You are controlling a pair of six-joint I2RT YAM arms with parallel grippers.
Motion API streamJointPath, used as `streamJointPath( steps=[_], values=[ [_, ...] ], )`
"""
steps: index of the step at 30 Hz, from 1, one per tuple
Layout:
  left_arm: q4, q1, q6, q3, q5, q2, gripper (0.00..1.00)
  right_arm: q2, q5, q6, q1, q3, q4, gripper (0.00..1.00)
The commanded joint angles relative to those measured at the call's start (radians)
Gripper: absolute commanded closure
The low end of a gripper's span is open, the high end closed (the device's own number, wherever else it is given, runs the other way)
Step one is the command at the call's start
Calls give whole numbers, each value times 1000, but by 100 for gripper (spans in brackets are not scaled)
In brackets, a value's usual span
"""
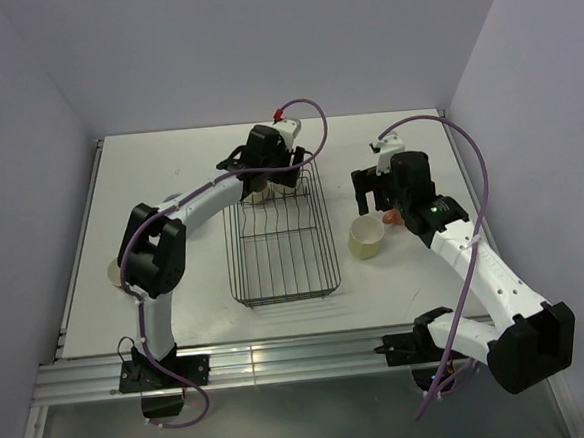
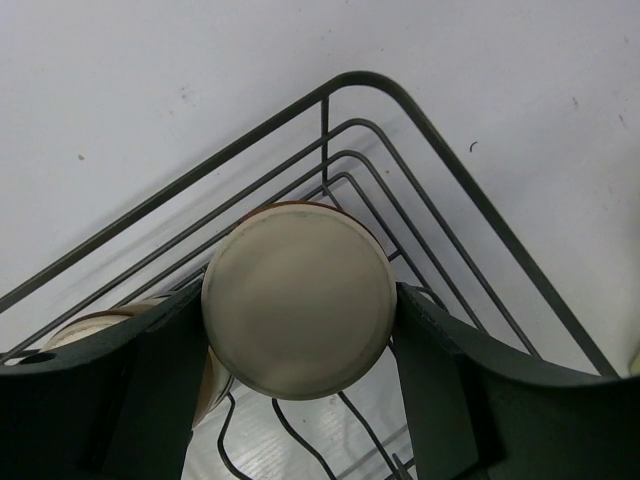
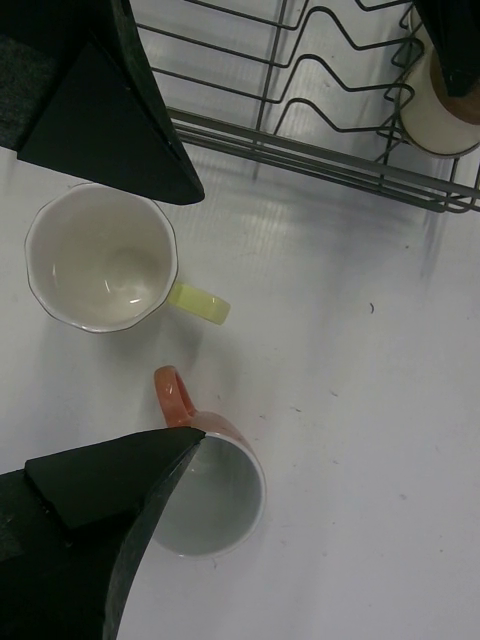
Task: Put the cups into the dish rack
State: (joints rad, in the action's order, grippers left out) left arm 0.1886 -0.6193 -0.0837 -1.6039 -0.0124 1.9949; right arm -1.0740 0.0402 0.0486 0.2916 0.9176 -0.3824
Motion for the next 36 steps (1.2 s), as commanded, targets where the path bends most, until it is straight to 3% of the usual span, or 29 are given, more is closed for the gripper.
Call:
streamJointPath(
  steps=[1, 13, 16, 17, 24, 36],
  values=[
    [-12, 6, -22, -33, 29, 8, 100, -9, -2, -13, -6, 60, 30, 0],
    [0, 7, -34, -60, 43, 48, 98, -14, -5, -18, -6, 56, 31, 0],
    [3, 6, -36, -56, 43, 51, 87, -15, -5, -15, -6, 56, 31, 0],
    [2, 6, -37, -54, 45, 53, 80, -17, -6, -18, -6, 56, 31, 0],
    [17, 6, -39, -65, 35, 64, 70, -20, -13, -21, -6, 58, 31, 0],
    [40, 7, -34, -74, 19, 28, 33, -14, -16, -12, -6, 60, 19, 0]
  ],
)
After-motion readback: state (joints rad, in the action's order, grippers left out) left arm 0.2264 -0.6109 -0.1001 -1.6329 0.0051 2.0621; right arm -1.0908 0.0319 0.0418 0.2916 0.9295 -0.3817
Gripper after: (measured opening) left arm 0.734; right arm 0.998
